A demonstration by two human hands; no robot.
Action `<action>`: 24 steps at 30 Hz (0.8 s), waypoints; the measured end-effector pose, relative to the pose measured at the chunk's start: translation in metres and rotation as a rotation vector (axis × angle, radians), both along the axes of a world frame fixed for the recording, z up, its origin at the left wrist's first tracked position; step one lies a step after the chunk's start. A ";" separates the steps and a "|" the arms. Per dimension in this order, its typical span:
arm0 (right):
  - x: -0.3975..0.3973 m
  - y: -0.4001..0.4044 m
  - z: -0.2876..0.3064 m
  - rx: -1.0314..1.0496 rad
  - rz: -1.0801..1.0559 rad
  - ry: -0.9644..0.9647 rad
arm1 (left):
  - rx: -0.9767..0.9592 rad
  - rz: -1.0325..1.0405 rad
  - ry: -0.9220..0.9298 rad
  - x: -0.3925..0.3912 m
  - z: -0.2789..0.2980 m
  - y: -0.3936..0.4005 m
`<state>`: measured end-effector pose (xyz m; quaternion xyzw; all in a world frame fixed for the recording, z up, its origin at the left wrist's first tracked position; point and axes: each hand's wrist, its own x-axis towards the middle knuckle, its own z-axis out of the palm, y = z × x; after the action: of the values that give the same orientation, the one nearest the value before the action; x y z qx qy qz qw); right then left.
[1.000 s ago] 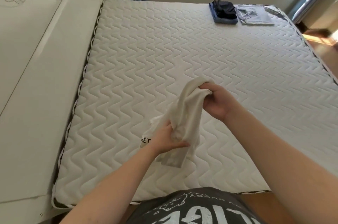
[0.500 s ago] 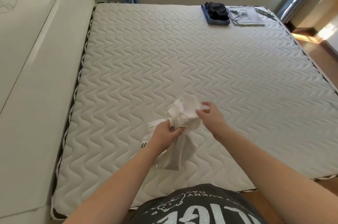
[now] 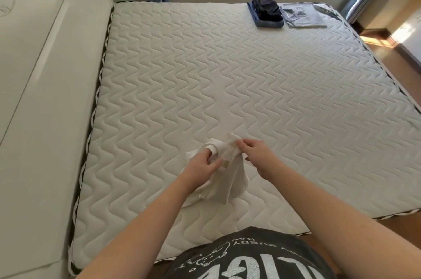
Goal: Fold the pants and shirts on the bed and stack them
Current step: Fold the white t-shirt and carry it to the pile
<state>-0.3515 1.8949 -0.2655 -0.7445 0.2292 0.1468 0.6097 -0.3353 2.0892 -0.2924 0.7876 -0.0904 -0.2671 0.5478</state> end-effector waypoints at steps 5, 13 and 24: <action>-0.002 -0.014 -0.007 0.219 -0.125 0.079 | 0.152 0.120 -0.076 0.011 0.000 0.010; -0.003 -0.023 -0.010 0.252 -0.196 0.181 | 0.310 -0.010 -0.118 0.022 0.006 0.014; -0.010 -0.085 0.000 -0.776 0.397 0.111 | 0.871 -0.339 -0.428 0.056 0.004 0.029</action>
<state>-0.3610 1.8099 -0.2652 -0.9389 0.1521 0.2041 0.2316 -0.2798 2.1181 -0.2881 0.9541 -0.2071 -0.1979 0.0869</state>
